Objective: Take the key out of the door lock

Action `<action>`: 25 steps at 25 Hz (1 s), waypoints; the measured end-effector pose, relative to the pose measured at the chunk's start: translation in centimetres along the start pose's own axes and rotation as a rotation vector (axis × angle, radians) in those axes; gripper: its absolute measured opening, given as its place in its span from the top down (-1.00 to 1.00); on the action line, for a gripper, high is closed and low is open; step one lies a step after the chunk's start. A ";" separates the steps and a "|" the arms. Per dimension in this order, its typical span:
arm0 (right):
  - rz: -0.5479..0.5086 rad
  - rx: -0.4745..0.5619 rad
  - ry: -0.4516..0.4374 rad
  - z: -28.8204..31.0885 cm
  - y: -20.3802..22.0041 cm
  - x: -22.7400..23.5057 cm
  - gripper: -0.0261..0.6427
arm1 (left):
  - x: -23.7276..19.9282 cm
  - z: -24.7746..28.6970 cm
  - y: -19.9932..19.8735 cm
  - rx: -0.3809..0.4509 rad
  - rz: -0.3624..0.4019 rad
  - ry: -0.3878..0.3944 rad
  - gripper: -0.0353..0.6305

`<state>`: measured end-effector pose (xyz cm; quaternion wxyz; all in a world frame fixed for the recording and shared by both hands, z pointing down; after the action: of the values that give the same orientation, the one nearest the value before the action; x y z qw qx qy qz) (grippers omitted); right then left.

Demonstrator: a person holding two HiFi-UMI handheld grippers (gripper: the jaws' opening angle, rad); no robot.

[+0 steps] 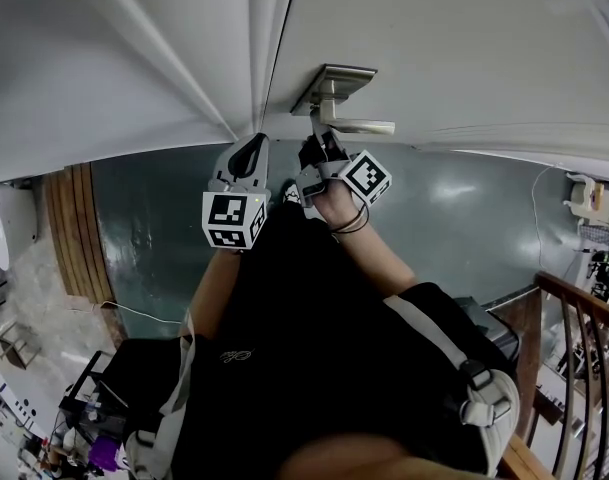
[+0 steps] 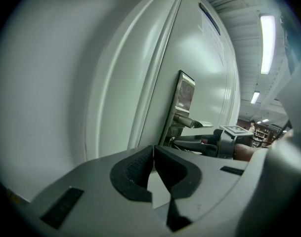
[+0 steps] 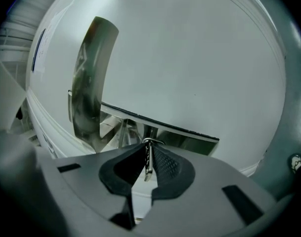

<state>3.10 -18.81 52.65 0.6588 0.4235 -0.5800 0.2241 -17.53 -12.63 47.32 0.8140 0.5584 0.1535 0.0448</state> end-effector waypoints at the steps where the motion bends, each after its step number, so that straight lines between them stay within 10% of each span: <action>1: 0.013 0.010 0.004 -0.1 0.1 0.0 0.78 | -0.1 0.0 0.0 -0.001 0.000 0.000 0.81; 11: 0.198 0.112 -0.025 -0.1 0.7 0.6 0.83 | -0.4 -0.2 -0.1 0.005 0.000 -0.008 0.81; 25: 0.193 0.105 -0.015 -0.4 0.8 0.5 0.83 | 0.1 -0.5 0.2 0.003 0.002 0.010 0.81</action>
<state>2.85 -18.15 53.34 0.6068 0.4013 -0.6104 0.3133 -17.60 -12.13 47.30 0.8123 0.5596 0.1570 0.0480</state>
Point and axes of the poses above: the fingertips, and each gripper's own axes: z forward along the fingers, x to its right, y out of its underside, the point moved 10 cm from there along -z, backward along the fingers, and after that the axes turned 8 degrees about -y, right-handed, at the moved point
